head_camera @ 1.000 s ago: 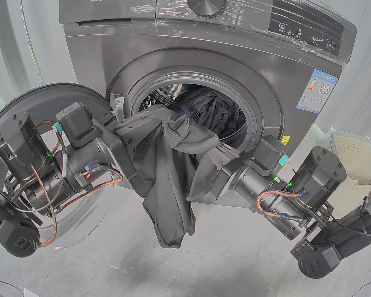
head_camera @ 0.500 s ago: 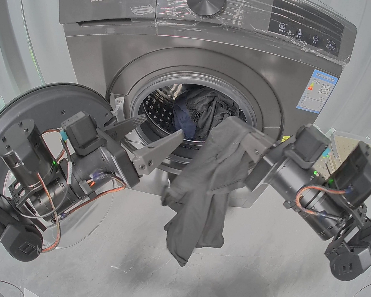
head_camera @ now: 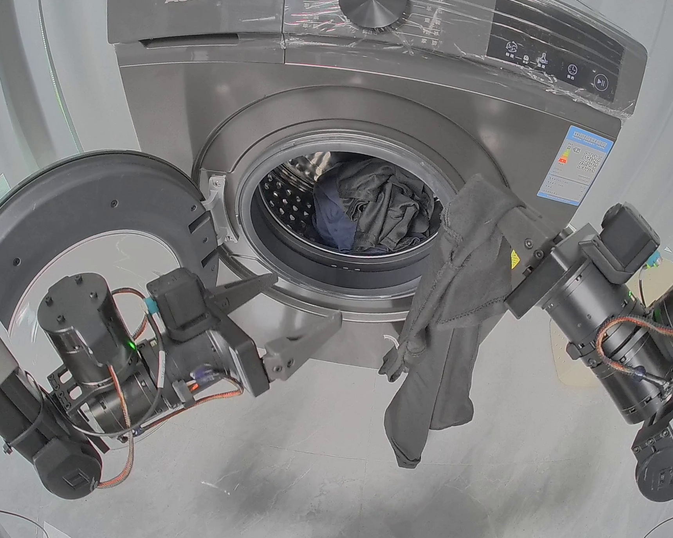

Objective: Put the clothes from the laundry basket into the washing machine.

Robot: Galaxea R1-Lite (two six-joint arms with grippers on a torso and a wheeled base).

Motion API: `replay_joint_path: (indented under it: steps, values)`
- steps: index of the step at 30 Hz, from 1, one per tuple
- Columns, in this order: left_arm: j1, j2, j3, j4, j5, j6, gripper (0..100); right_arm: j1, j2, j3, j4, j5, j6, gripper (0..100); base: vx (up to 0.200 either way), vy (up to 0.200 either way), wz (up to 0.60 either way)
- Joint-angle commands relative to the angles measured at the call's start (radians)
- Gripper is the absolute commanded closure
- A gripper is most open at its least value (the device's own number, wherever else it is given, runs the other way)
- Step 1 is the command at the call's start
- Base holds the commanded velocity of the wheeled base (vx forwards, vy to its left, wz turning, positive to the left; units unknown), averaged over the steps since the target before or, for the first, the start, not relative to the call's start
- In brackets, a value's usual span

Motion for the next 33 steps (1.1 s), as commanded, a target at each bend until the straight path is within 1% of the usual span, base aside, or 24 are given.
replay_joint_path:
  steps: [1,8,11,12,13,14,20,22,28,33]
  values:
    - [-0.010,0.056,0.057,-0.001,-0.001,0.015,0,-0.013,-0.003,-0.002,0.000,-0.002,0.000,100,0.000,0.000,0.00]
    - [-0.012,0.139,0.075,-0.001,-0.003,0.019,0,-0.010,0.006,-0.006,0.000,-0.004,0.001,100,0.000,0.000,0.00]
    - [-0.012,0.185,0.067,-0.001,-0.001,0.042,0,-0.010,0.003,-0.010,0.000,-0.004,0.000,100,0.000,0.000,0.00]
    - [-0.010,0.216,0.063,-0.001,-0.001,0.062,0,-0.010,0.000,-0.012,0.000,-0.004,0.000,100,0.000,0.000,0.00]
    - [-0.007,0.236,0.063,-0.002,-0.001,0.075,0,-0.008,0.000,-0.013,0.000,-0.004,0.000,100,0.000,0.000,0.00]
    - [-0.005,0.251,0.063,-0.002,-0.001,0.081,0,-0.007,0.000,-0.013,0.002,-0.004,0.000,100,0.000,0.000,0.00]
    - [-0.002,0.308,0.054,-0.002,-0.006,0.081,0,-0.002,0.027,-0.036,-0.008,-0.004,0.003,100,0.000,0.000,0.00]
    - [0.008,0.328,0.052,-0.002,-0.007,0.082,0,0.005,0.036,-0.041,-0.011,-0.004,0.007,100,0.000,0.000,0.00]
    - [0.047,0.408,0.046,-0.004,-0.015,0.084,0,0.010,0.059,-0.044,-0.003,-0.023,0.010,100,0.000,0.000,0.00]
    - [0.051,0.458,0.012,-0.004,-0.035,0.085,0,0.016,0.061,-0.045,-0.001,-0.025,0.010,100,0.000,0.000,0.00]
